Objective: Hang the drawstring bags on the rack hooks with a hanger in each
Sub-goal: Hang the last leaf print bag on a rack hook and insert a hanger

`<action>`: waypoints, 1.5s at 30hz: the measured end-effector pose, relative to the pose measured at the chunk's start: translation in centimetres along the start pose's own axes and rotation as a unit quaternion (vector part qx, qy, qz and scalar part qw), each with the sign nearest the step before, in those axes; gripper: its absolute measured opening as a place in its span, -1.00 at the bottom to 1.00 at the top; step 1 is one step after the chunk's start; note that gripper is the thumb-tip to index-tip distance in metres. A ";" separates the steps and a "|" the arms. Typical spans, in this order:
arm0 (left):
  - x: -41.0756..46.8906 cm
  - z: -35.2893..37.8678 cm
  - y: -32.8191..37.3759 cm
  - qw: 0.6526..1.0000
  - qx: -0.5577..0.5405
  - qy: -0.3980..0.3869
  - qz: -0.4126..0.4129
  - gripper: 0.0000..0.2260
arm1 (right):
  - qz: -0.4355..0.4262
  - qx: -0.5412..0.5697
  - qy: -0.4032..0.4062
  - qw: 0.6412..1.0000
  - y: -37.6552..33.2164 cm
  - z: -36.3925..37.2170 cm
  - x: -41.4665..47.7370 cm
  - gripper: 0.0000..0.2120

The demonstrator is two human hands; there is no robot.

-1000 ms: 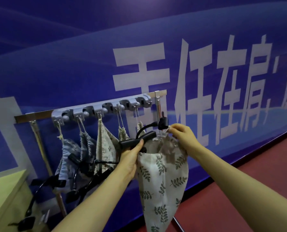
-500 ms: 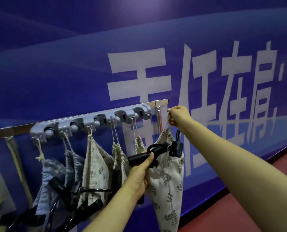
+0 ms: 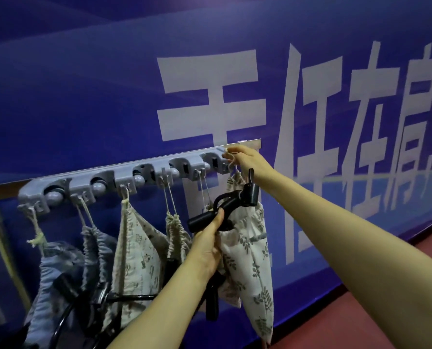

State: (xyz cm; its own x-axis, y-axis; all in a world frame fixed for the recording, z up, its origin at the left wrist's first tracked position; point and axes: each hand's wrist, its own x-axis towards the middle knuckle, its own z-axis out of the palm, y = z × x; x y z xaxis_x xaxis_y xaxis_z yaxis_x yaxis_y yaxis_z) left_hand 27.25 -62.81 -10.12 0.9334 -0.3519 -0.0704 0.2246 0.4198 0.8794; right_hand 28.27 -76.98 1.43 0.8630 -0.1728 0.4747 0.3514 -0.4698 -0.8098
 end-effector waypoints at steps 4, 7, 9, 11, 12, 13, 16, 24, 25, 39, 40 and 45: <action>0.7 -1.0 -0.4 1.000 0.005 0.000 0.016 -0.73 | -0.019 -0.058 -0.016 0.998 0.5 0.5 0.1 -0.57; 0.6 -0.9 -0.4 1.000 0.008 0.015 0.019 -0.73 | -0.035 -0.131 -0.010 0.991 1.1 0.6 0.5 -0.55; 0.4 -0.9 -0.3 0.999 0.008 0.032 0.018 -0.77 | -0.044 -0.204 -0.008 0.978 1.3 1.0 0.8 -0.50; 0.5 -0.9 -0.2 0.999 0.004 0.049 0.018 -0.82 | -0.053 -0.297 -0.007 0.953 1.3 1.4 1.0 -0.42; 0.6 -1.0 -0.2 0.998 0.002 0.058 0.017 -0.83 | -0.059 -0.339 -0.006 0.939 1.2 1.5 0.9 -0.38; 0.5 -0.9 -0.1 0.997 0.000 0.069 0.018 -0.83 | -0.064 -0.374 -0.002 0.925 1.2 1.6 0.7 -0.32; 0.5 -0.6 -0.2 0.996 0.002 0.094 0.004 -0.77 | -0.085 -0.434 0.032 0.896 1.5 1.5 0.1 -0.23; 0.4 0.5 -1.5 0.989 0.009 0.146 -0.010 -0.76 | 0.030 -0.248 -0.060 0.966 5.7 1.5 -0.1 -0.28; 0.4 0.4 -1.4 0.990 0.007 0.143 -0.016 -0.73 | 0.024 -0.231 -0.070 0.970 6.2 1.5 -0.2 -0.26; -5.0 -2.1 -2.0 0.973 -0.082 0.199 0.081 -0.81 | 0.132 0.021 -0.060 0.989 5.4 6.3 -8.9 -0.40; -5.5 -2.4 -2.3 0.974 -0.051 0.212 0.059 -0.85 | 0.131 0.009 -0.061 0.989 5.3 6.5 -10.0 -0.41; -9.9 -4.1 -1.7 0.972 0.188 0.124 -0.062 -0.83 | 0.146 -0.056 -0.091 0.983 3.7 5.4 -13.2 -0.45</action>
State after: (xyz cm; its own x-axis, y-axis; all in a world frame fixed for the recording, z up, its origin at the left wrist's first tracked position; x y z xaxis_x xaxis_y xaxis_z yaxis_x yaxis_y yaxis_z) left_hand 18.77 -56.62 -12.80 0.9551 -0.1483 -0.2565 0.2643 0.0351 0.9638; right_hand 20.16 -71.74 -9.68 0.9753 -0.1624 0.1494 0.0450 -0.5165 -0.8551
